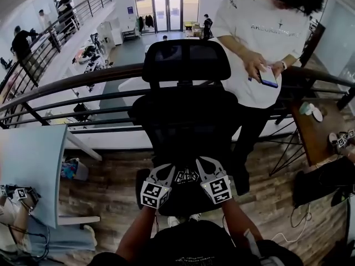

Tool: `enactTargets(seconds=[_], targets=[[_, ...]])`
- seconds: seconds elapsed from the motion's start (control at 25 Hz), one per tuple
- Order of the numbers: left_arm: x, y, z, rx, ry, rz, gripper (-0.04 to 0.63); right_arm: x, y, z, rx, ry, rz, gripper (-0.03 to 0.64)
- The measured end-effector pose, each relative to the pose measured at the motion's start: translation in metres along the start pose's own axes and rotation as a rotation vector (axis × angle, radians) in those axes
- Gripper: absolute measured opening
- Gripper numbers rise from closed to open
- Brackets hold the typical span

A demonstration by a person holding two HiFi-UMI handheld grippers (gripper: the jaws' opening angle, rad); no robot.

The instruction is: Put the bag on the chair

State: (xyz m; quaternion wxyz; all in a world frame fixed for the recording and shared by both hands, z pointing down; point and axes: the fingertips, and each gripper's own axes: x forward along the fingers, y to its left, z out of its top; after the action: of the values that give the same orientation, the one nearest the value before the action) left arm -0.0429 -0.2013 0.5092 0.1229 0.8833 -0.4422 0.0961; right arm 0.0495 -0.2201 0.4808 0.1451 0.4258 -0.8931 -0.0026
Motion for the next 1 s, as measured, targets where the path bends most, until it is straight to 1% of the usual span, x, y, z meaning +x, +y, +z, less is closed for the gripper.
enactTargets(seconds=[0.12, 0.24, 0.36, 0.52, 0.8, 1.0], targets=[[0.002, -0.01, 0.007, 0.023, -0.013, -0.021, 0.011, -0.006, 0.001, 0.006, -0.016, -0.009, 0.014, 0.018], [-0.003, -0.012, 0.012, 0.028, -0.036, -0.016, 0.011, -0.008, 0.007, 0.015, -0.038, -0.021, 0.011, 0.018], [-0.011, -0.016, 0.013, 0.037, -0.049, -0.014, 0.012, -0.013, 0.013, 0.018, -0.032, -0.032, 0.006, 0.018], [-0.017, -0.026, 0.015, 0.065, -0.065, -0.036, 0.011, -0.021, 0.021, 0.016, -0.023, -0.039, 0.001, 0.018], [-0.027, -0.022, 0.023, 0.069, -0.094, -0.018, 0.011, -0.02, 0.03, 0.019, -0.016, -0.05, 0.01, 0.018], [-0.034, -0.03, 0.031, 0.068, -0.107, -0.015, 0.011, -0.025, 0.03, 0.013, -0.026, -0.035, 0.033, 0.018]])
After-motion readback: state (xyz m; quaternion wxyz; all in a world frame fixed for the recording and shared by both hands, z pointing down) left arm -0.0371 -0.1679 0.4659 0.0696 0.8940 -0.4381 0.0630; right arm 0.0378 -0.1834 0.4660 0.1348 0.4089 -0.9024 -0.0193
